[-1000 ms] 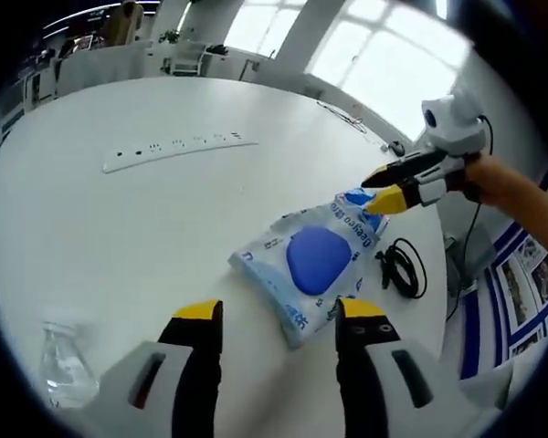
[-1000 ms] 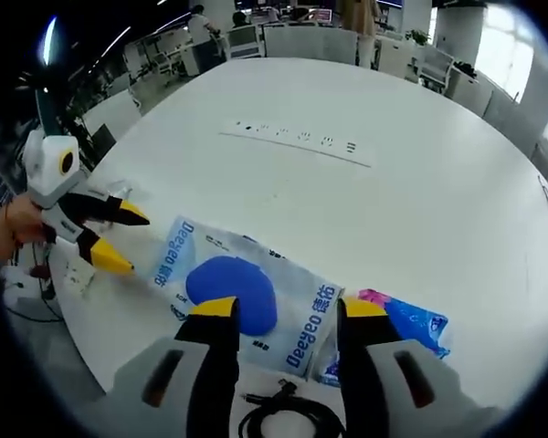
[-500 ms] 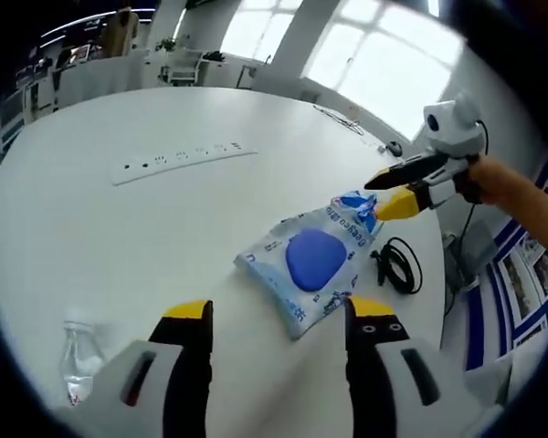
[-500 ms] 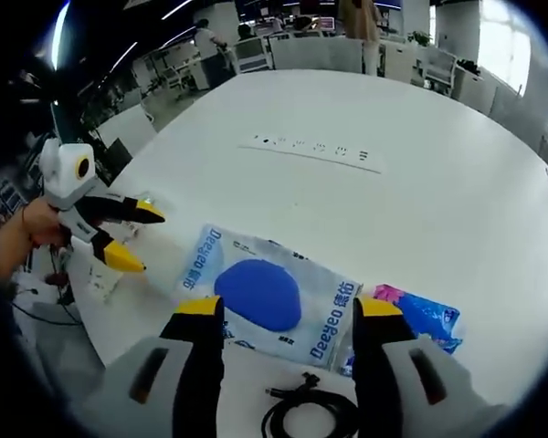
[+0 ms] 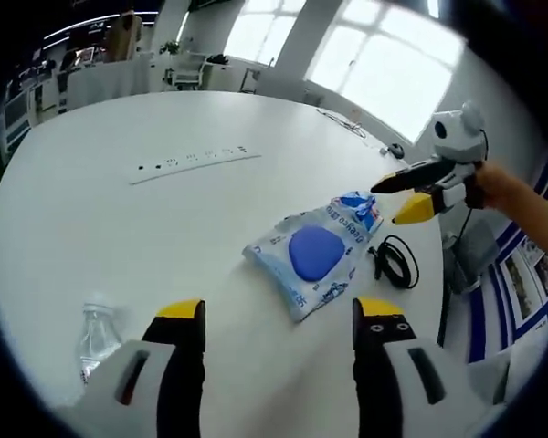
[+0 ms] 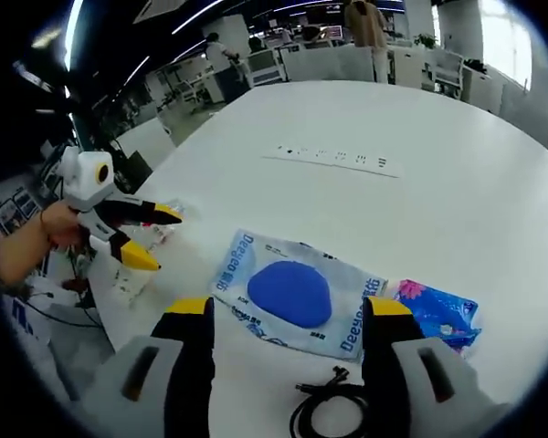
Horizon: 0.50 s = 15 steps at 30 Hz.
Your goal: Arrange the tabletop items into an orderly group along one side of the table until the central work area is clear of visible clutter.
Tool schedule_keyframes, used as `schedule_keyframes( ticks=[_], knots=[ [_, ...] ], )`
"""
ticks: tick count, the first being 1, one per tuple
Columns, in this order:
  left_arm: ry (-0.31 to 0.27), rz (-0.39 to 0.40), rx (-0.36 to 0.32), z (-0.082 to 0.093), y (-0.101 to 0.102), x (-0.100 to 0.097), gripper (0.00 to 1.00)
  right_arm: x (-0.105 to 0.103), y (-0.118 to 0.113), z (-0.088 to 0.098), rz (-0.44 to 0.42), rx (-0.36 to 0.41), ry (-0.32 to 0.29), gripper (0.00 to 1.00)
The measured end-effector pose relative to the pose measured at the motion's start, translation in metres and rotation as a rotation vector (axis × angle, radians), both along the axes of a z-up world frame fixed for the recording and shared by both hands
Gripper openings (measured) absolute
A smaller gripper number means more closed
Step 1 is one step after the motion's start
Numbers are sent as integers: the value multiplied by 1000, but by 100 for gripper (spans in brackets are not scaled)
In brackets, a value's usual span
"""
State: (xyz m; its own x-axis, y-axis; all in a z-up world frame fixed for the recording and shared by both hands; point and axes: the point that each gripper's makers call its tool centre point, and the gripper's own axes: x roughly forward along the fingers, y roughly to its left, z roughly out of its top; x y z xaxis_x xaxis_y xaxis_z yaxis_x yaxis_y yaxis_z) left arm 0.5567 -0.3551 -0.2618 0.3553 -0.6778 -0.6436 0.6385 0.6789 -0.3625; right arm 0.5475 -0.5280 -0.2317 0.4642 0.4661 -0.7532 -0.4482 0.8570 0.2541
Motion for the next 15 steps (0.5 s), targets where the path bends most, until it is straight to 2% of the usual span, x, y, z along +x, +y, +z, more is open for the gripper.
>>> schedule_keyframes(
  ticks=[6, 15],
  knots=[
    [-14, 17, -8, 9, 8, -5, 67, -4, 7, 11, -14, 59, -25, 65],
    [-37, 29, -5, 20, 21, -12, 68, -14, 16, 22, -4, 88, -46, 66]
  ],
)
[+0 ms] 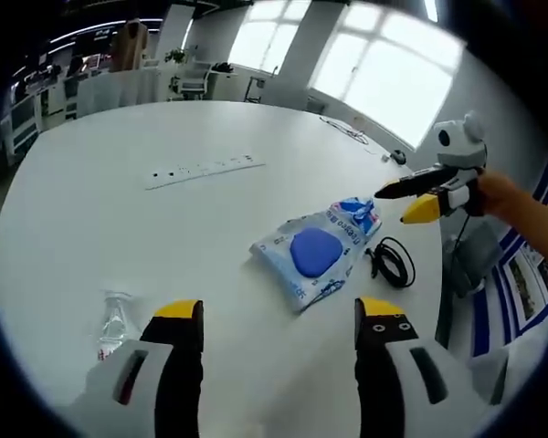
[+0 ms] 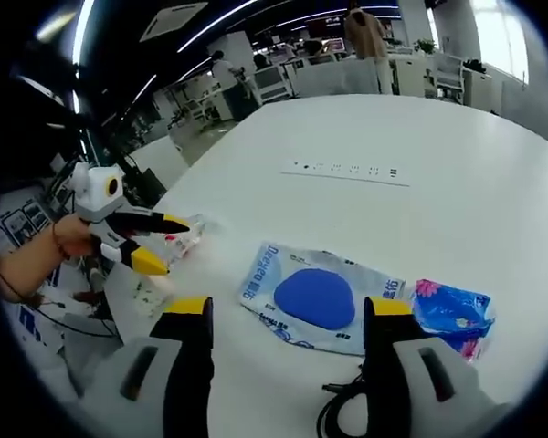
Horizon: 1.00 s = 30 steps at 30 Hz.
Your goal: Arrange the tabletop items into an orderly group along one side of the table until the central work area is clear of visible clutter.
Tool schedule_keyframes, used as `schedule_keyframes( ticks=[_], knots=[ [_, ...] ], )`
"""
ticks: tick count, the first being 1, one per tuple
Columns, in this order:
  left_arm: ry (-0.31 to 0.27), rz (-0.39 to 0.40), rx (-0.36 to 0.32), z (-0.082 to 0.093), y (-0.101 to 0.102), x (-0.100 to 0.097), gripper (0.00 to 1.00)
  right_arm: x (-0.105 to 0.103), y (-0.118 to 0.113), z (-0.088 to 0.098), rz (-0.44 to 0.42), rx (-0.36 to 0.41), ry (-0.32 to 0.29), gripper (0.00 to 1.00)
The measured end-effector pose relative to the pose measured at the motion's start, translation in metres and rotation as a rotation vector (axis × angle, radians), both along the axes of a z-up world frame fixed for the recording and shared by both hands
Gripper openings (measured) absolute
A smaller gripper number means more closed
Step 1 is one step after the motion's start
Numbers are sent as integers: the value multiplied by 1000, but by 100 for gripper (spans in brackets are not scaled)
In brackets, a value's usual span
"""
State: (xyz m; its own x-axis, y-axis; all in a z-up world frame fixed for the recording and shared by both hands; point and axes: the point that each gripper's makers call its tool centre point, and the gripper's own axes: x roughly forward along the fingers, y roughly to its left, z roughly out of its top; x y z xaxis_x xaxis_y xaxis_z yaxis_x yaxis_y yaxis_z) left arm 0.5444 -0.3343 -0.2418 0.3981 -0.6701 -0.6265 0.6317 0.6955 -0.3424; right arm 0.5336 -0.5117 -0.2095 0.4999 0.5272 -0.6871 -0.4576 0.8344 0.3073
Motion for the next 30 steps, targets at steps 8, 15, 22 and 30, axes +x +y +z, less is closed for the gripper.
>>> schedule_keyframes(
  ticks=[8, 15, 22, 30],
  knots=[
    [-14, 15, 8, 7, 16, -11, 69, -10, 10, 9, 12, 26, -18, 66],
    [-26, 37, 0, 17, 31, -20, 71, -20, 23, 13, 31, 66, -24, 67],
    [-40, 54, -2, 25, 47, -30, 72, -28, 35, 15, 49, 102, -26, 67],
    [-52, 68, -5, 32, 62, -41, 72, -39, 46, 19, 64, 121, -30, 66]
  ],
)
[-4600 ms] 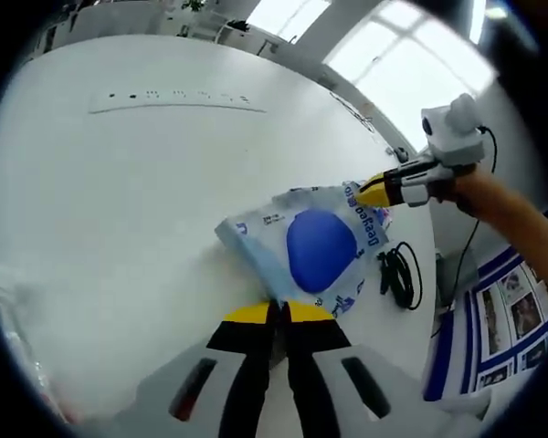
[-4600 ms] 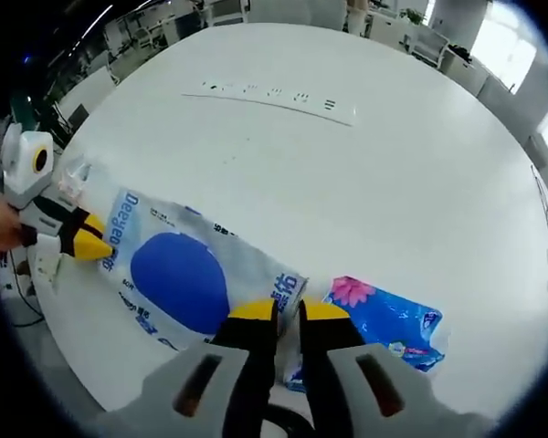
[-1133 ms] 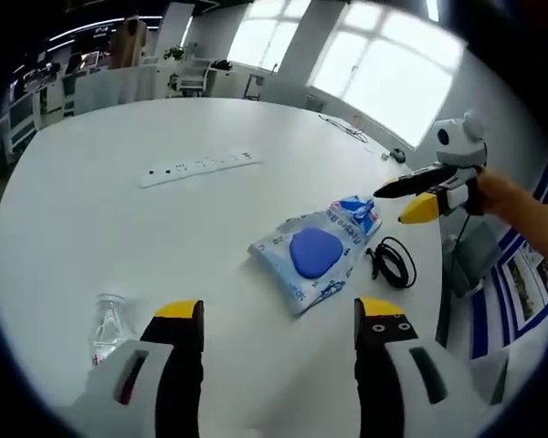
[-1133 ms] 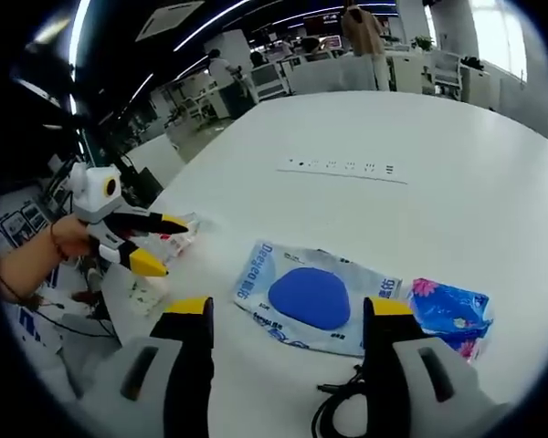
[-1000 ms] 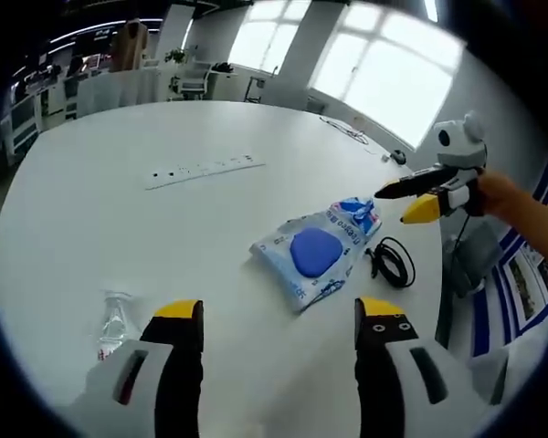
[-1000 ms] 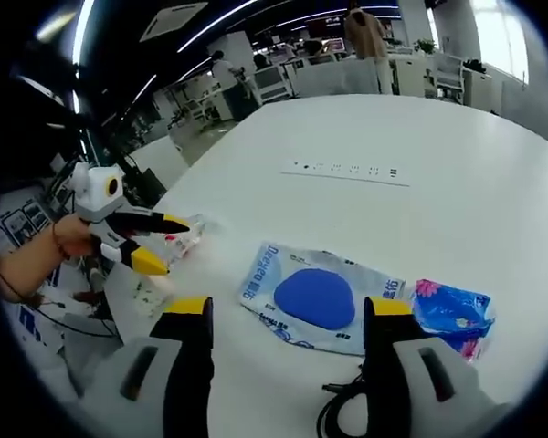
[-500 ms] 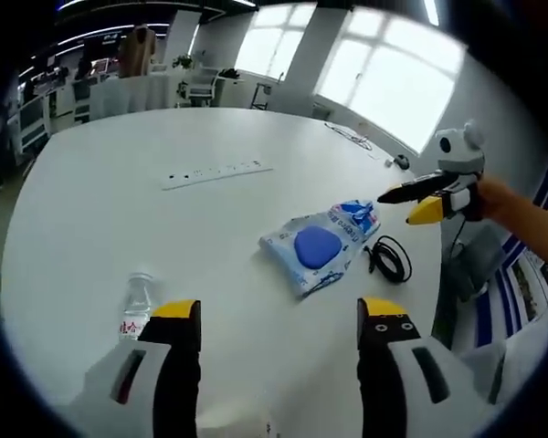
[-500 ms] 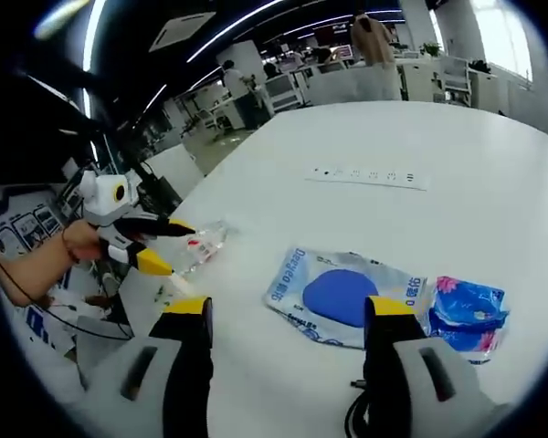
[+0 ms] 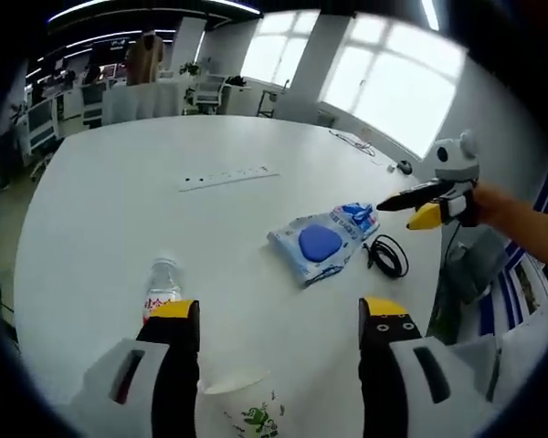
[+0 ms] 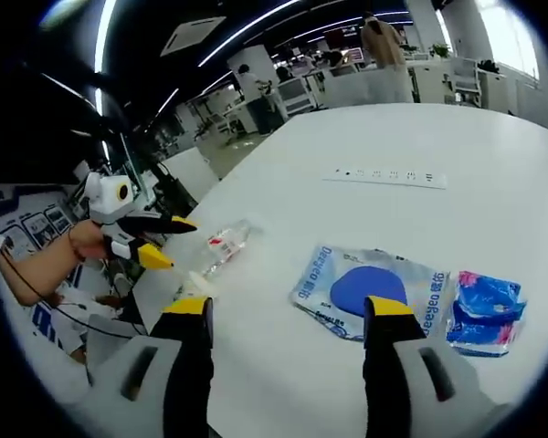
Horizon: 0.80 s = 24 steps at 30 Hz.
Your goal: Arrange the tabletop items into an orderly group along one side of the table until the central work area is clear of visible clutter.
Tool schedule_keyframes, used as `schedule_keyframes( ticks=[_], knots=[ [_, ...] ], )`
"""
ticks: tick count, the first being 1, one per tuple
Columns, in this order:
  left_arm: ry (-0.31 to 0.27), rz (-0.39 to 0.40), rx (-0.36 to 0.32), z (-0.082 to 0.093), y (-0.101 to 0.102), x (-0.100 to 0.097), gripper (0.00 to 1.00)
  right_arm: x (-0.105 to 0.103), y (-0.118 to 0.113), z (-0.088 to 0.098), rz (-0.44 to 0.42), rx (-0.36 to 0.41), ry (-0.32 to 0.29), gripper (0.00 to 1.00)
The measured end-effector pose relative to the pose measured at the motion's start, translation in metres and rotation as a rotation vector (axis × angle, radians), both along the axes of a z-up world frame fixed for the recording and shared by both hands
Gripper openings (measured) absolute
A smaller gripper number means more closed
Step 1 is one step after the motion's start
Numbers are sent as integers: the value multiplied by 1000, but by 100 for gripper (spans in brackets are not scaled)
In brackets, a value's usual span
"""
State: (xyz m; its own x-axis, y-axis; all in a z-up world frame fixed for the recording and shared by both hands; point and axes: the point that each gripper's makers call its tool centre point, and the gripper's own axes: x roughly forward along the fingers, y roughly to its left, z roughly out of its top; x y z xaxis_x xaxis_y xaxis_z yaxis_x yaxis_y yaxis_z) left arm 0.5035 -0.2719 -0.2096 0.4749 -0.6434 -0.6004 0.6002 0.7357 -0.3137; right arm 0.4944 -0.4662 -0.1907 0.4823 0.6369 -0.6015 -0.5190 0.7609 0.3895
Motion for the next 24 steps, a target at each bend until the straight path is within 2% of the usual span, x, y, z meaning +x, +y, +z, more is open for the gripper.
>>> schedule_keyframes(
  ticks=[6, 16, 24],
  knots=[
    [-6, 23, -5, 7, 18, -8, 72, -5, 10, 6, 3, 31, -14, 66],
    [-18, 45, 3, 14, 47, -20, 72, -13, 34, 4, 19, 59, -1, 66],
    [-19, 54, 2, 15, 67, -30, 73, -11, 55, 9, 21, 100, 4, 66]
  ],
)
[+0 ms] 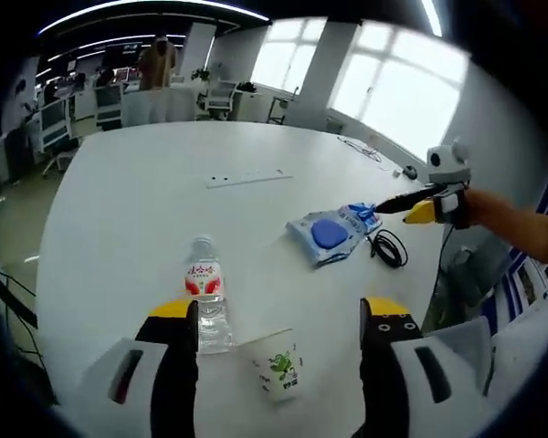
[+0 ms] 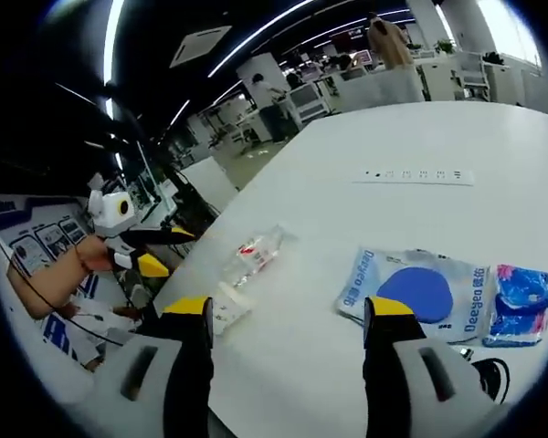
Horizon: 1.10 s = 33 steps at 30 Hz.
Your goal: Arrange the tabletop items into an orderly group along one side of the table until the central work area is clear of visible clutter.
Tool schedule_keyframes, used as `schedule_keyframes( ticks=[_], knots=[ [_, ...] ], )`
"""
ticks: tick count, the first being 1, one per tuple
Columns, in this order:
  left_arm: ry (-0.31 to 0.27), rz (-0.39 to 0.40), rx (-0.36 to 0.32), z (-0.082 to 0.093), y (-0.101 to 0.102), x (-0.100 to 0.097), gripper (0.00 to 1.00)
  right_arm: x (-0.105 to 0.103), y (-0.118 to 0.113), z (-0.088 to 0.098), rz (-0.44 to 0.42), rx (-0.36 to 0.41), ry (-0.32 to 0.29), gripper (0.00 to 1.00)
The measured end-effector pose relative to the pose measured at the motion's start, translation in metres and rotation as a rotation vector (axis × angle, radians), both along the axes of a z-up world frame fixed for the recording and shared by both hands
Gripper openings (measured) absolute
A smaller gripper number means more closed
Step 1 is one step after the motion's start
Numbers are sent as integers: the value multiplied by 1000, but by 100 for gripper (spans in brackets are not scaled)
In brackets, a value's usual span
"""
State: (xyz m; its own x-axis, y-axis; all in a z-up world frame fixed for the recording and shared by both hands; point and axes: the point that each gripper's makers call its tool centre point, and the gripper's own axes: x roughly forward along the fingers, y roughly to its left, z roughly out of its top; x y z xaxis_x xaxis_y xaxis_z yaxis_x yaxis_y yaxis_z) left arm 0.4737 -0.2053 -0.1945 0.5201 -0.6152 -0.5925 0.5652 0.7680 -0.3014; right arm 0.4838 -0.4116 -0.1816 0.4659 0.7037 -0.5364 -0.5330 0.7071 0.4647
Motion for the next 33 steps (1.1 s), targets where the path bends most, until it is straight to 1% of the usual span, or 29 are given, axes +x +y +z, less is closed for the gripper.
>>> schedule_keyframes(
  ticks=[7, 13, 15, 21, 27, 33],
  knots=[
    [3, 20, -8, 1, 19, -5, 73, 4, 24, -1, 28, 4, 6, 66],
    [1, 37, -8, 2, 35, -7, 73, 12, 46, -2, 35, 38, 16, 66],
    [3, 41, -9, 1, 41, -8, 73, 14, 54, -3, 40, 50, 21, 66],
    [5, 47, -15, -2, 55, -5, 73, 22, 76, -11, 58, 52, 37, 65],
    [6, 57, -25, -6, 63, 0, 73, 31, 94, -16, 74, 58, 51, 65],
    [9, 70, -46, -10, 67, 6, 73, 42, 110, -27, 85, 65, 74, 64]
  ],
)
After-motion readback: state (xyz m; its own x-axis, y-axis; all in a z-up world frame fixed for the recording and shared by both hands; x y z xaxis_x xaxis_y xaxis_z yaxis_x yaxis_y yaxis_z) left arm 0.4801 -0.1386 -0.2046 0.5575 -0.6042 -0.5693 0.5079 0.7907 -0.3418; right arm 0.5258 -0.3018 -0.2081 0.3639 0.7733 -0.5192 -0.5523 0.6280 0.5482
